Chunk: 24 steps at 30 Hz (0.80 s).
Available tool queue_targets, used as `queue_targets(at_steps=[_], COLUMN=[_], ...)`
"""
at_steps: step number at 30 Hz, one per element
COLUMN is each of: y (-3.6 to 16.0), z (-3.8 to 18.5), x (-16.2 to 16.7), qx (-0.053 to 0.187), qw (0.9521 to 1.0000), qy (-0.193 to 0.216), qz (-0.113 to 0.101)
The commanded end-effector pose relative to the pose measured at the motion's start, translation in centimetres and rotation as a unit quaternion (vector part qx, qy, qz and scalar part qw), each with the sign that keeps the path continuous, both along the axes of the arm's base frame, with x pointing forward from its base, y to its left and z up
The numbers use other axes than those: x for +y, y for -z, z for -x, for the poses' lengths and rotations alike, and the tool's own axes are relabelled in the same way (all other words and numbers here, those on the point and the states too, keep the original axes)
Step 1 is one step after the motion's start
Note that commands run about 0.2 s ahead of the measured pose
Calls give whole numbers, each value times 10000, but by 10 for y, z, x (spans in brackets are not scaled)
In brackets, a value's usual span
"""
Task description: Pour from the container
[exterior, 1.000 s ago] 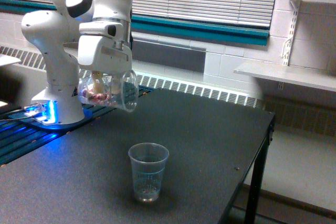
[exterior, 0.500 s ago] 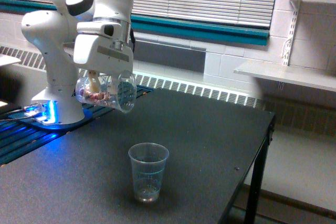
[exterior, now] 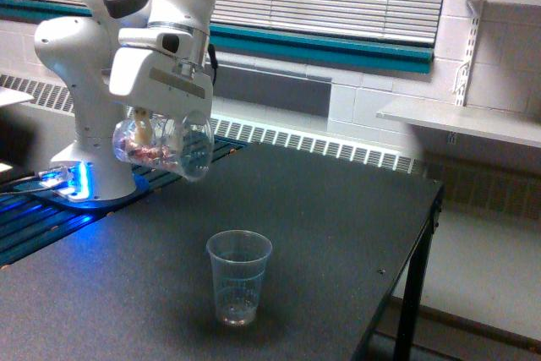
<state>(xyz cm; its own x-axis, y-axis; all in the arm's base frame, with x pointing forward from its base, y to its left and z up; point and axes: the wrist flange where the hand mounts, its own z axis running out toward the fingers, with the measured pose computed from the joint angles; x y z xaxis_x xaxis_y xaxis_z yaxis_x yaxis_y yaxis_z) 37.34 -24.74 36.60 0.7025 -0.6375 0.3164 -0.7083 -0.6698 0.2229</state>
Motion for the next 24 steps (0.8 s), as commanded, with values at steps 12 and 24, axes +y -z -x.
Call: queue_targets(at_steps=[12, 24], y=[-10, -16], z=[11, 18], x=[5, -14], qx=[-149, -297], qw=[9968, 9959], qy=[741, 850], qz=[247, 78])
